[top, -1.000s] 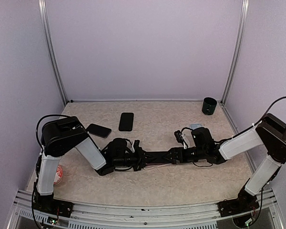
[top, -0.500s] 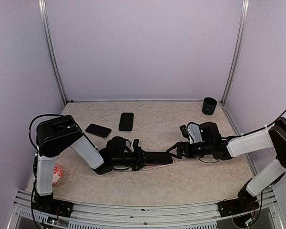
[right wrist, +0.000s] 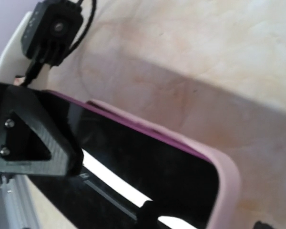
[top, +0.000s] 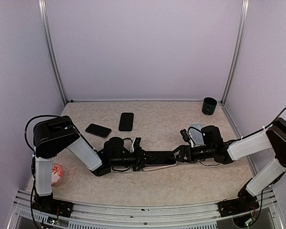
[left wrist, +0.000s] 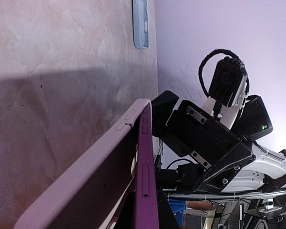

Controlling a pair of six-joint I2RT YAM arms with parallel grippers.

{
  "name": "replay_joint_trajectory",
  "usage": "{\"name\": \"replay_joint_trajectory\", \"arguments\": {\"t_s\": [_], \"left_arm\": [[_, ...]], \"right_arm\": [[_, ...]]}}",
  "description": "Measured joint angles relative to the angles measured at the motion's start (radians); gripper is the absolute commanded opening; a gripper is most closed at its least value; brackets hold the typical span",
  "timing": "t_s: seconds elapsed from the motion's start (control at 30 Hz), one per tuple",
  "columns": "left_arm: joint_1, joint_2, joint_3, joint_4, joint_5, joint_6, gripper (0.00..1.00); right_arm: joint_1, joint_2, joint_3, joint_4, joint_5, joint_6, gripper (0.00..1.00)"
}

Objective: Put the phone into the phone case
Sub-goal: Pick up the phone with the phone case from the center of the board.

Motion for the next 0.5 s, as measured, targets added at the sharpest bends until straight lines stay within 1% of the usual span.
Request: {"name": "replay_joint_trajectory", "arguments": {"t_s": [0.17,0.5], "left_arm": [[-0.009,-0.008,0.000,0.010,0.009,0.016,0.00],[-0.031,-0.024,0.002,0.014,0.016,0.048,0.00]], "right_arm": [[0.000,0.027,-0.017,0.069,-0.052,0.037,0.98],[0.000,0.065,-0.033,0.193,-0.124,0.108,0.91]]}}
